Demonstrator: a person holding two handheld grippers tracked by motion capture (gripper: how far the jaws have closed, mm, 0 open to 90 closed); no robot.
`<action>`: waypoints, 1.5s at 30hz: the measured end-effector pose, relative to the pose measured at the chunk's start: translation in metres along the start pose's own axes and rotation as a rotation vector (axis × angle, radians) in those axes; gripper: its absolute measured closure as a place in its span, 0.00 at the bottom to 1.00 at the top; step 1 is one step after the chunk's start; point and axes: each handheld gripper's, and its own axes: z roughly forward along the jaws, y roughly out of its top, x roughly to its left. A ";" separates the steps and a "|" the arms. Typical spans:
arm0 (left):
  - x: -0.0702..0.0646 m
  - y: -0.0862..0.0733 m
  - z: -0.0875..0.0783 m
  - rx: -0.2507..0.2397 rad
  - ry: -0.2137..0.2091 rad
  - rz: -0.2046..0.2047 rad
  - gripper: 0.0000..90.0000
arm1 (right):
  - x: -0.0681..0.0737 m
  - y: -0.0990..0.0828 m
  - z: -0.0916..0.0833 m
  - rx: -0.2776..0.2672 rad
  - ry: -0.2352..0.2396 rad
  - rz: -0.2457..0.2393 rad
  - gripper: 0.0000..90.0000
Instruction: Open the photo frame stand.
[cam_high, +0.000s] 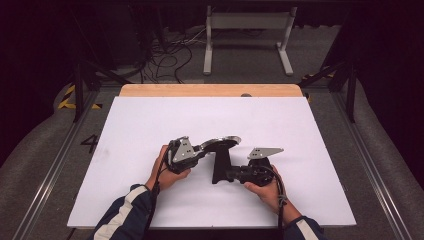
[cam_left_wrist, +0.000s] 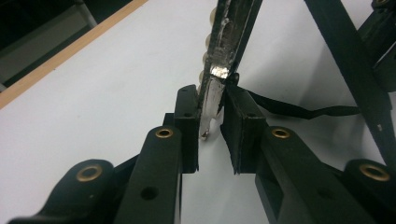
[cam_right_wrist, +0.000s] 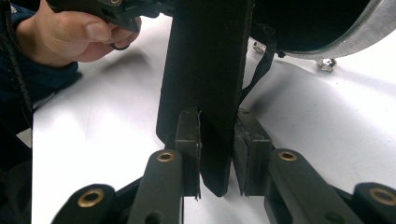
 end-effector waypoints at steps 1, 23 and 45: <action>0.000 0.000 0.000 -0.001 0.000 0.004 0.85 | 0.000 0.000 0.000 0.002 -0.002 -0.001 0.83; 0.000 -0.003 -0.004 -0.007 -0.009 -0.022 0.83 | 0.003 0.000 -0.008 -0.001 -0.076 -0.064 0.86; 0.001 -0.005 0.001 0.006 -0.024 -0.021 0.82 | 0.056 0.012 -0.007 -0.137 -0.243 -0.270 1.00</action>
